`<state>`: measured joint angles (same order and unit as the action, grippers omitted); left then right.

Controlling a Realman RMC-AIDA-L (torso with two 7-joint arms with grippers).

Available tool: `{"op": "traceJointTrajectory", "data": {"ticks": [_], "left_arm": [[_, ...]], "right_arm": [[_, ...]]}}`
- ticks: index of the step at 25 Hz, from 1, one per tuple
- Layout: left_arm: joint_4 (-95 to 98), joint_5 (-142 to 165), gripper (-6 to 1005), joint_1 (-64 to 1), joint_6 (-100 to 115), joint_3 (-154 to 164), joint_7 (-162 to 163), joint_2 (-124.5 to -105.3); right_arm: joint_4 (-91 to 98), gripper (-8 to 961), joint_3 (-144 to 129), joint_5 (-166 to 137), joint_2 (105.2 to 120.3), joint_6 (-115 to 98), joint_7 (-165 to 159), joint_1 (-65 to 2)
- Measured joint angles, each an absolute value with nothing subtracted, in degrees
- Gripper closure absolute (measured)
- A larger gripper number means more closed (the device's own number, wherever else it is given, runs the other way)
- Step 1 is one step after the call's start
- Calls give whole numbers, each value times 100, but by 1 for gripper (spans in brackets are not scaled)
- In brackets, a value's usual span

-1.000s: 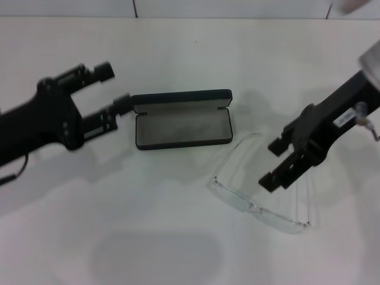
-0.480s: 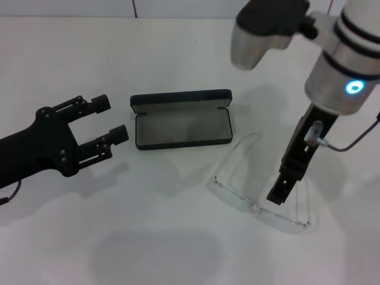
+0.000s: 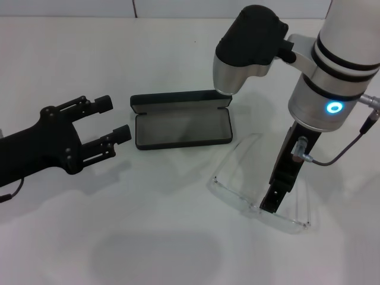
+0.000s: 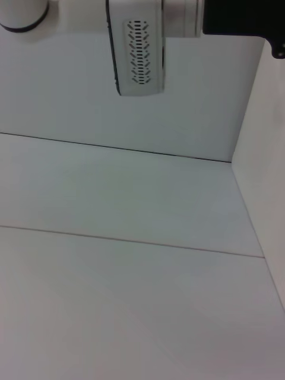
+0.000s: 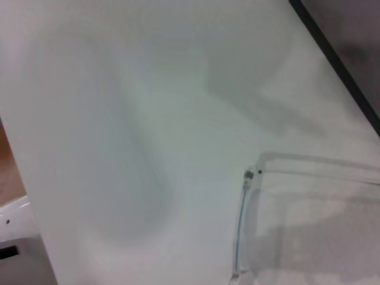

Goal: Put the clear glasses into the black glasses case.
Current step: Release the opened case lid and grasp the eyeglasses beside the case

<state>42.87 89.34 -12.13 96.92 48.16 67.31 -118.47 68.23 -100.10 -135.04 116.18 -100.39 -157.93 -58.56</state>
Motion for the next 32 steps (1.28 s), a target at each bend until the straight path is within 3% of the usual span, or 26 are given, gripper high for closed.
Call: {"op": "traceJointTrajectory", "data": {"ticks": [32], "left_arm": [[4273, 8948, 300, -1436, 9394, 4816, 6706, -11889]], "right_arm": [[6557, 131, -10872, -13166, 11619, -9362, -15964, -5968]]}}
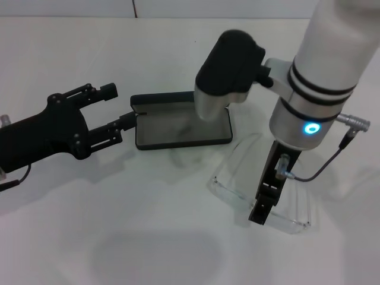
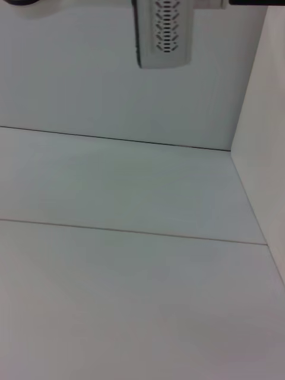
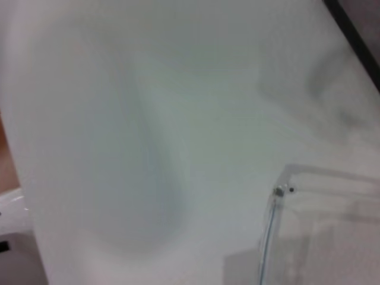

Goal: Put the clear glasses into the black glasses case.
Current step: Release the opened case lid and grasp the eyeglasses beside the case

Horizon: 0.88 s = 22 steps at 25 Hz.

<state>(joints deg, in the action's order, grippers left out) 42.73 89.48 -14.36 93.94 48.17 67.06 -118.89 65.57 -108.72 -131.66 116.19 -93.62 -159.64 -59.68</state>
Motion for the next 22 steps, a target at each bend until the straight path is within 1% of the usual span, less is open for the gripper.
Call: {"op": "traceJointTrajectory", "data": {"ticks": [22], "left_arm": [[4261, 9229, 300, -1512, 9254, 4825, 6698, -11930]], "right_arm": [[6056, 153, -11511, -12742, 11619, -8746, -15778, -6058]]}}
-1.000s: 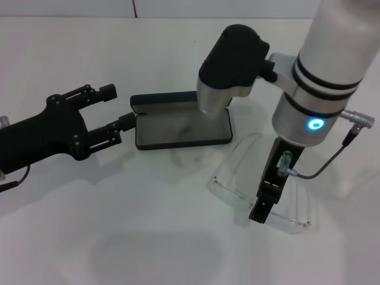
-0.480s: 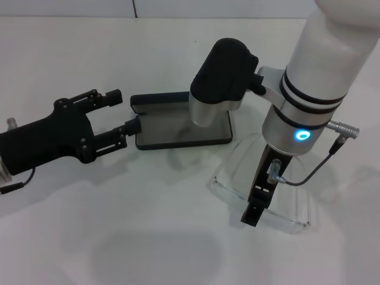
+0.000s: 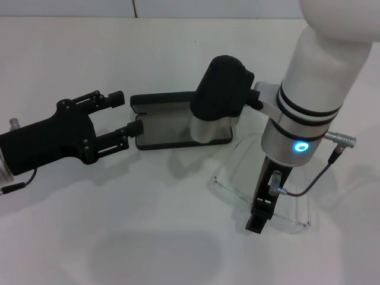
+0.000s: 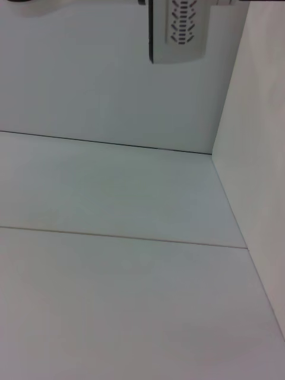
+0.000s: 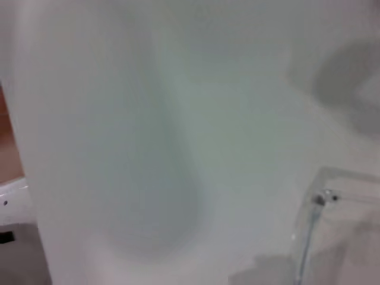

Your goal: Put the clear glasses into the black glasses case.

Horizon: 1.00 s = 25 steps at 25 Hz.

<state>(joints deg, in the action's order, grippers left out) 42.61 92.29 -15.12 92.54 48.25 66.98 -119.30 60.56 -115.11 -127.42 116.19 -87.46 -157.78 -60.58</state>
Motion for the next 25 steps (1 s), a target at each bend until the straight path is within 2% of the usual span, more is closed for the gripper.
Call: {"op": "traceJointTrajectory", "data": {"ticks": [3, 6, 11, 17, 25], "left_arm": [[4262, 9229, 301, -1512, 9254, 4825, 6693, -11931], [4262, 9229, 301, -1512, 9255, 4825, 6691, -11934], [4262, 9234, 301, -1496, 9255, 4829, 6688, -11935], [4263, 9238, 301, -1436, 9255, 4826, 6688, -11936], [4274, 9189, 302, -1432, 9314, 4770, 6699, -11935]], "right_arm": [[6054, 156, -11518, -12720, 11619, -8732, -15770, -6064], [6037, 346, -11510, -12720, 11619, -8720, -15769, -6071], [6044, 581, -11557, -12723, 11619, -8706, -15791, -6063], [6187, 793, -11538, -12786, 11618, -8717, -15829, -6055], [6544, 818, -11311, -12870, 11617, -9021, -15841, -5920]]}}
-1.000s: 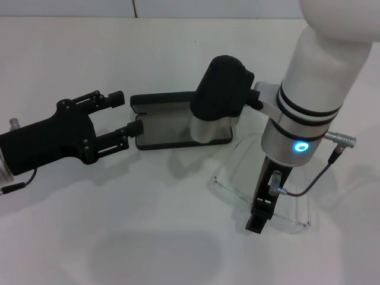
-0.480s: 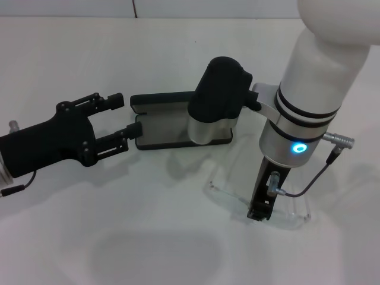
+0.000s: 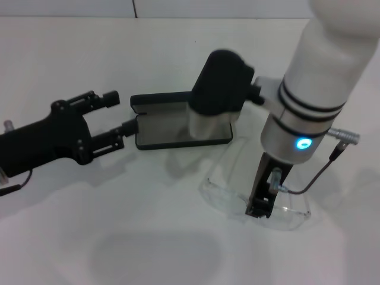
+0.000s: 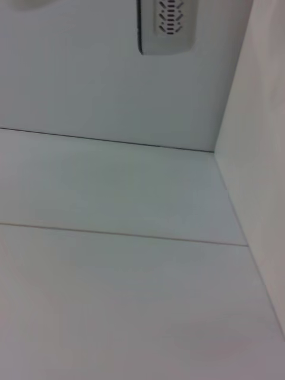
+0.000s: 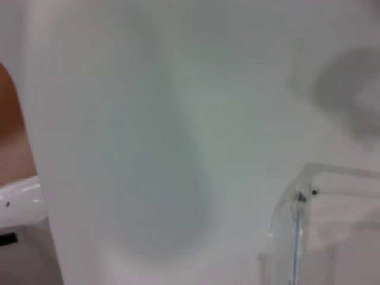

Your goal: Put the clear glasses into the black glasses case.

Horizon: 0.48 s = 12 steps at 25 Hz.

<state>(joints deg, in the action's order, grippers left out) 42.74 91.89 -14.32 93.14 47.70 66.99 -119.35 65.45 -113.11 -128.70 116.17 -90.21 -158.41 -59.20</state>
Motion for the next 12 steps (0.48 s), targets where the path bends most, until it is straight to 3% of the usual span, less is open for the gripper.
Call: {"op": "traceJointTrajectory", "data": {"ticks": [12], "left_arm": [[4315, 8072, 302, -1475, 10126, 4510, 6987, -11935]], "right_arm": [[8926, 867, -9700, -13074, 11588, -10040, -15643, -4697]]}}
